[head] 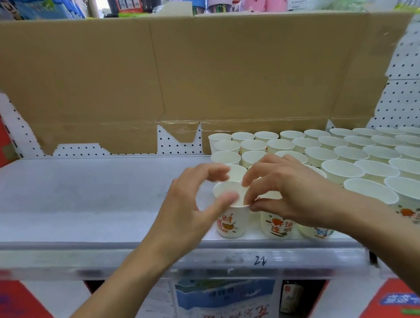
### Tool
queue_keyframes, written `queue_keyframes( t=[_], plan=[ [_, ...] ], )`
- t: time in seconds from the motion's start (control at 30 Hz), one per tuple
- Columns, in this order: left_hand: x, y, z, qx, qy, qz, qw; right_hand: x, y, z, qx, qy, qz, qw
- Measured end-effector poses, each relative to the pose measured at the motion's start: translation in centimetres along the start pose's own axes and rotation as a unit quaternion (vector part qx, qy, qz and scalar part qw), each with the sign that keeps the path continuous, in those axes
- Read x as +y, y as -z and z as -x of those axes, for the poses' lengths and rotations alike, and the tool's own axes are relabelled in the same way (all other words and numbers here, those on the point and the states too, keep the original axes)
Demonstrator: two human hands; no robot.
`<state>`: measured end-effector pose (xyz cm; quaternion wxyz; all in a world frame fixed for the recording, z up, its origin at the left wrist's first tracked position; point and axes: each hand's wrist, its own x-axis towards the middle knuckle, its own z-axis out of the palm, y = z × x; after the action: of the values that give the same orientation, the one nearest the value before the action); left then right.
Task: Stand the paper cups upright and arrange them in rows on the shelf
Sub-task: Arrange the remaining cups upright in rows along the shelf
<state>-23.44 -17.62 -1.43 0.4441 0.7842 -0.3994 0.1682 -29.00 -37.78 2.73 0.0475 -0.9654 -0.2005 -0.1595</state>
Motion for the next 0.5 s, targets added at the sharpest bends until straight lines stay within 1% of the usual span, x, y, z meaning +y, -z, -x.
queue_keyframes(
  t=[0.07, 0.13, 0.2, 0.3, 0.37, 0.5],
  plan=[
    [-1.0, 0.7, -1.0, 0.019, 0.052, 0.030, 0.998, 0.0, 0.3, 0.0, -0.018, -0.001, 0.014, 1.000],
    [-2.3, 1.1, -2.0, -0.011, 0.078, 0.006, 0.997, -0.1, 0.5, -0.1, -0.035, -0.001, 0.033, 0.999],
    [-3.4, 1.1, -2.8, -0.057, 0.066, -0.030, 0.996, -0.3, 0.7, -0.1, -0.045, -0.003, 0.046, 0.998],
    [-4.2, 0.7, -3.6, -0.105, 0.043, -0.073, 0.991, -0.8, 0.7, 0.0, -0.049, -0.003, 0.028, 0.998],
    [-4.3, 0.5, -4.0, -0.111, 0.025, -0.087, 0.990, -1.0, 0.6, -0.1, -0.044, 0.002, 0.015, 0.999],
    [-4.3, 0.1, -4.7, -0.101, 0.008, -0.108, 0.989, -1.0, 0.8, -0.1, -0.041, 0.003, 0.032, 0.999]
  ],
)
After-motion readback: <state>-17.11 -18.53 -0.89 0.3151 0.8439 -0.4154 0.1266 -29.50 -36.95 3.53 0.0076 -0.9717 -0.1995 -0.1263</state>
